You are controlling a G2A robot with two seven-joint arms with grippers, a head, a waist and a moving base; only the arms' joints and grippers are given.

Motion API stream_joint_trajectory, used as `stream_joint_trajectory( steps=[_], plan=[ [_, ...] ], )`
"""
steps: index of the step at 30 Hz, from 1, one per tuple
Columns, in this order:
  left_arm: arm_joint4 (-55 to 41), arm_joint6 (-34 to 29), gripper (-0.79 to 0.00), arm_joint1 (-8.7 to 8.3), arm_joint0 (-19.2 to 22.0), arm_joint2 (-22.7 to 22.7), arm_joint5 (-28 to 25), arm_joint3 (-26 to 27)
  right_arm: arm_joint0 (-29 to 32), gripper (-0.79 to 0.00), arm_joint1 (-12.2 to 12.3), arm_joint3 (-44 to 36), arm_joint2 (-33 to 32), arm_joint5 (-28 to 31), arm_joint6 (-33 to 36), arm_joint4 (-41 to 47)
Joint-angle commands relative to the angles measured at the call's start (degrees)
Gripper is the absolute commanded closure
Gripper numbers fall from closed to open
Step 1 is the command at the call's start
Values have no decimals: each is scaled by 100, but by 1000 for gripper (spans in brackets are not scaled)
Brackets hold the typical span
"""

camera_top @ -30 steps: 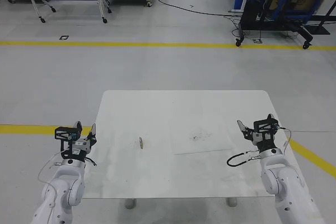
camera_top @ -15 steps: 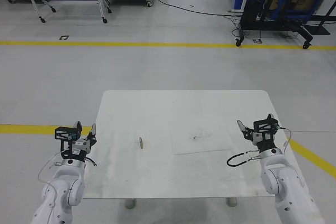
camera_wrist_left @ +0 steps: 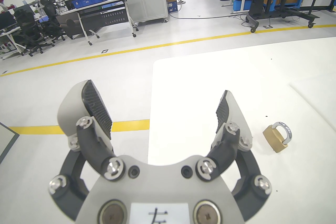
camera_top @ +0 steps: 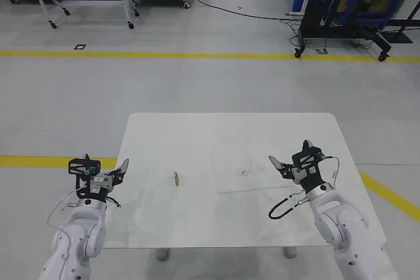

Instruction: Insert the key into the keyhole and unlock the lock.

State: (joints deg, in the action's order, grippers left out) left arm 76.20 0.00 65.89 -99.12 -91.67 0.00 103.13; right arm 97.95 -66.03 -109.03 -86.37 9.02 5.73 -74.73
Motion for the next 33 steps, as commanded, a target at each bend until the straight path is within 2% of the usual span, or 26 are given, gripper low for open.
stream_joint_trajectory(
  steps=[1, 2, 5, 8, 13, 14, 15, 16, 17, 19, 20, 21, 22, 27, 33],
  plan=[
    [0, 0, -785, 0, 0, 0, 0, 0, -32, -785, 3, -24, 21, 55, 27, -58],
    [0, 0, -785, 0, 0, 0, 0, 0, -103, -785, 8, -58, 110, 237, 148, -146],
    [0, 0, -785, 0, 0, 0, 0, 0, -611, -785, 51, 161, 371, 1594, 529, 5],
    [0, 0, -785, 0, 0, 0, 0, 0, -1249, -785, 92, 646, 573, 2880, 803, 176],
    [0, 0, -785, 0, 0, 0, 0, 0, -2271, -785, 135, 1545, 1046, 4667, 1014, 44],
    [0, 0, -785, 0, 0, 0, 0, 0, -2471, -785, 133, 1750, 1129, 4803, 1007, -34],
    [0, 0, -785, 0, 0, 0, 0, 0, -2664, -723, 124, 1963, 1238, 4888, 1029, -135],
    [0, 0, -785, 0, 0, 0, 0, 0, -2871, -579, 117, 2119, 1380, 4898, 1096, -334],
    [0, 0, -785, 0, 0, 0, 0, 0, -3045, -576, 104, 2298, 1532, 4898, 1095, -499],
    [0, 0, -785, 0, 0, 0, 0, 0, -3399, -483, 87, 2682, 1836, 4898, 1014, -754],
    [0, 0, -785, 0, 0, 0, 0, 0, -3552, -486, 82, 2867, 1996, 4898, 946, -889],
    [0, 0, -785, 0, 0, 0, 0, 0, -3711, -456, 81, 3069, 2130, 4898, 921, -1042],
    [0, 0, -785, 0, 0, 0, 0, 0, -3863, -391, 73, 3272, 2253, 4898, 939, -1177],
    [0, 0, -785, 0, 0, 0, 0, 0, -4495, -308, 17, 4065, 3064, 4898, 875, -1544],
    [0, 0, -785, 0, 0, 0, 0, 0, -5142, -329, -34, 5053, 3906, 4898, 621, -1558]
  ],
)
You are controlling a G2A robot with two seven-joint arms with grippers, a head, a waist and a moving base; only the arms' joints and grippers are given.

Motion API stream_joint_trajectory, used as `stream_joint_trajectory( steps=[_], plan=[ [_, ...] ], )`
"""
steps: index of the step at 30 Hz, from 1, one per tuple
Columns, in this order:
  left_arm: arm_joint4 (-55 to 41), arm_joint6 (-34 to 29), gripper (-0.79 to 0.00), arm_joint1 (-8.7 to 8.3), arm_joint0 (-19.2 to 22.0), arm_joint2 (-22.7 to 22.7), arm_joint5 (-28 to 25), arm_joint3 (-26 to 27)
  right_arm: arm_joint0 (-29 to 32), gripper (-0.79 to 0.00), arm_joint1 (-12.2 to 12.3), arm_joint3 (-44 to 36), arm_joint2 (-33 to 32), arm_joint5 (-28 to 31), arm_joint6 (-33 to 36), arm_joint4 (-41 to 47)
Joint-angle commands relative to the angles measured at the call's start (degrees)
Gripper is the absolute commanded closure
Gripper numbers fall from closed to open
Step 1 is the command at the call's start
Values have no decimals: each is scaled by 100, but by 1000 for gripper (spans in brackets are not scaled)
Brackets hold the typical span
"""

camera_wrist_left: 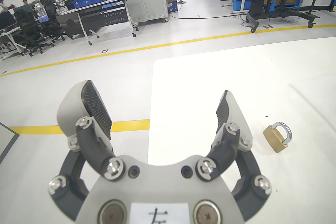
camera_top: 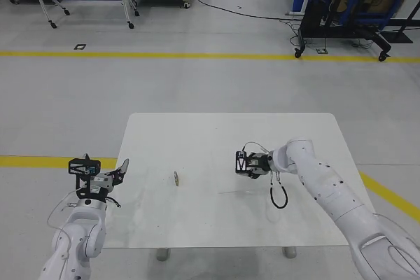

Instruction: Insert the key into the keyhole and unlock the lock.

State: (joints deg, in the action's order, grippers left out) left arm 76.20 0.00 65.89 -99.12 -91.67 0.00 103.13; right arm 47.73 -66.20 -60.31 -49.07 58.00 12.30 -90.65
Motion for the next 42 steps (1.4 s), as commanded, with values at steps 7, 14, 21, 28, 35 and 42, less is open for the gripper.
stream_joint_trajectory(
  steps=[7, 14, 21, 28, 35, 42],
  plan=[
    [0, 0, -785, 0, 0, 0, 0, 0, -664, -222, -72, 940, 970, 0, -560, 173],
    [0, 0, -785, 0, 0, 0, 0, 0, -959, 0, -114, 1345, 1483, 0, -1004, 206],
    [0, 0, -785, 0, 0, 0, 0, 0, -1074, 0, -29, 1373, 1704, 0, -1542, -8],
    [0, 0, -785, 0, 0, 0, 0, 0, -828, 0, 282, 996, 1309, -178, -2361, -126],
    [0, 0, -785, 0, 0, 0, 0, 0, -142, 0, 776, 222, 651, -220, -3509, -399],
    [0, 0, -785, 0, 0, 0, 0, 0, 162, 0, 869, -126, 411, -261, -2631, -153]
  ],
)
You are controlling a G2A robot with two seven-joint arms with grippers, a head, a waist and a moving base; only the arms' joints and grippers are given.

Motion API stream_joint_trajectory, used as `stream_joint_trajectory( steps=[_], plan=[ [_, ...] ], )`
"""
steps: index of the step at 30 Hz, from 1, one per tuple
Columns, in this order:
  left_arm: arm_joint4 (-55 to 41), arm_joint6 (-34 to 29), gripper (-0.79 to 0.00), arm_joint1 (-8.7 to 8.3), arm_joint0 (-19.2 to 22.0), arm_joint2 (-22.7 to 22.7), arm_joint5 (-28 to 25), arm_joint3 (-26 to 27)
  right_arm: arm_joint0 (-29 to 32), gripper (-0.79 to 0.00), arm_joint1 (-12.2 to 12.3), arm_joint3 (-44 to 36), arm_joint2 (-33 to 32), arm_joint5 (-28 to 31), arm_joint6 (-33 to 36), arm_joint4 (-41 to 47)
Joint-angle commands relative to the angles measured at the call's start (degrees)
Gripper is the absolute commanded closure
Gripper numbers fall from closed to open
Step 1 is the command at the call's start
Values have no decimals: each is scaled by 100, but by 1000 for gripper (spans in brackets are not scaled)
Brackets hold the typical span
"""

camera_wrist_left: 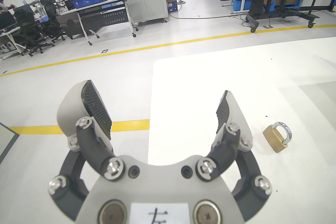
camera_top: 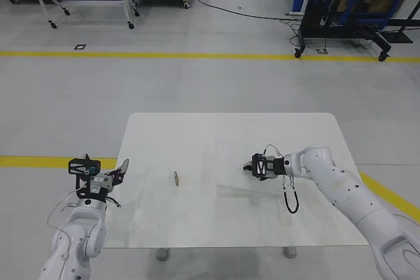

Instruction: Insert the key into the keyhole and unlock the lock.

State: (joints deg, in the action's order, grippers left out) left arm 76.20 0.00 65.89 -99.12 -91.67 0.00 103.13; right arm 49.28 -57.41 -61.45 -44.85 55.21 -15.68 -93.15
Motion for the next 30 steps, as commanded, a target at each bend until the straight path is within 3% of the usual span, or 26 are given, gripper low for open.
stream_joint_trajectory(
  steps=[1, 11, 14, 17, 20, 25, 30],
  plan=[
    [0, 0, -785, 0, 0, 0, 0, 0, 15, 0, -19, -10, -30, -2, 311, 192],
    [20, 7, -785, 0, 6, 5, -8, 19, 57, 0, -31, 1, -95, -30, 439, 457],
    [567, -266, -785, -4, 212, 408, -377, 454, 57, 0, -31, 1, -95, -30, 439, 457],
    [1093, -1007, -785, 32, 840, 1259, -975, 635, 57, 0, -31, 1, -95, -30, 439, 457],
    [1412, -1796, -785, 141, 1694, 2237, -1365, 423, 57, 0, -31, 1, -95, -30, 439, 457],
    [1390, -2637, -785, 443, 3101, 3588, -1605, -579, 57, 0, -31, 1, -95, -30, 439, 457],
    [1207, -3068, -785, 733, 4037, 4324, -1560, -1631, 57, 0, -31, 1, -95, -30, 439, 457]
  ],
)
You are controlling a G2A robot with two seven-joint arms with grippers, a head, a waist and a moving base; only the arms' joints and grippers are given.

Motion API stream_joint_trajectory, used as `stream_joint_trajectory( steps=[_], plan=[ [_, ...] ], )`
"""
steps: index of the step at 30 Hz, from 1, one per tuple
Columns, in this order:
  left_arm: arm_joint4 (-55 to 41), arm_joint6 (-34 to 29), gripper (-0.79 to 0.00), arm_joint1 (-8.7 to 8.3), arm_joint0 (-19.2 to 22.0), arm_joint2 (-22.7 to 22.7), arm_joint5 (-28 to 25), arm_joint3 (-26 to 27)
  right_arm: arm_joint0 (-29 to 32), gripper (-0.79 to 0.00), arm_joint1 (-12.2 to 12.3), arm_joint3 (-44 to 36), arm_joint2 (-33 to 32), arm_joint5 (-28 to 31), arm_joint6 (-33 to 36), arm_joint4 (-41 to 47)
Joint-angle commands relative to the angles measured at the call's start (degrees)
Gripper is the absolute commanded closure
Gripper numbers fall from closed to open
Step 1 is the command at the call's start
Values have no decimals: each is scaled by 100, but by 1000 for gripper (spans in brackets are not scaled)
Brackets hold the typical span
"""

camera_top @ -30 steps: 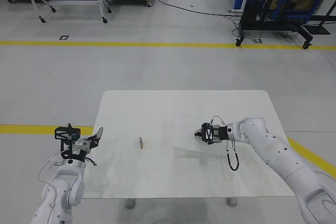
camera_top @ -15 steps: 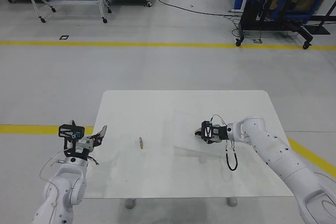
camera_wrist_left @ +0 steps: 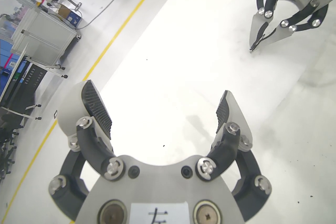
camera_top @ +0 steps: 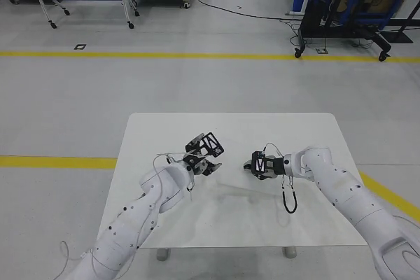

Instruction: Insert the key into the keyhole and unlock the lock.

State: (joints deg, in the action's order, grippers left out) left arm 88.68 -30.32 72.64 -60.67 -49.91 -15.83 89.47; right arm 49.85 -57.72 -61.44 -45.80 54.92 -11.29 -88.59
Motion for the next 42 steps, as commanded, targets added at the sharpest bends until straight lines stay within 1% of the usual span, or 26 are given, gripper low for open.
stream_joint_trajectory(
  steps=[1, 5, 13, 21, 28, 30, 32, 35, 38, 42],
  plan=[
    [-61, -74, -785, 106, 317, 260, 3, -443, 0, 0, 0, 0, 0, 0, 0, 0],
    [-168, -182, -785, 271, 660, 599, -54, -1031, 0, 0, 0, 0, 0, 0, 0, 0],
    [-113, -260, -785, 523, 1005, 1011, 125, -1845, 0, 0, 0, 0, 0, 0, 0, 0],
    [-20, -207, -785, 682, 1173, 1144, 270, -2300, 0, 0, 0, 0, 0, 0, 0, 0],
    [-104, -45, -785, 778, 1261, 1088, 389, -2481, 0, 0, 0, 0, 0, 0, 0, 0],
    [-288, 117, -785, 798, 1264, 984, 475, -2418, 0, 0, 0, 0, 0, 0, 0, 0],
    [-615, 286, -785, 803, 1226, 803, 528, -2271, 89, 0, -3, -28, -68, -202, -89, 170],
    [-868, 398, -785, 747, 1124, 503, 441, -1947, 219, 0, 55, -45, -330, -377, -570, 419],
    [-928, 369, -785, 622, 902, 68, 394, -1446, 407, 0, 148, -100, -638, -341, -1342, 618],
    [-974, 214, -785, 370, 384, -909, 352, -467, 655, 0, 252, -130, -950, -156, -2268, 770]
  ],
)
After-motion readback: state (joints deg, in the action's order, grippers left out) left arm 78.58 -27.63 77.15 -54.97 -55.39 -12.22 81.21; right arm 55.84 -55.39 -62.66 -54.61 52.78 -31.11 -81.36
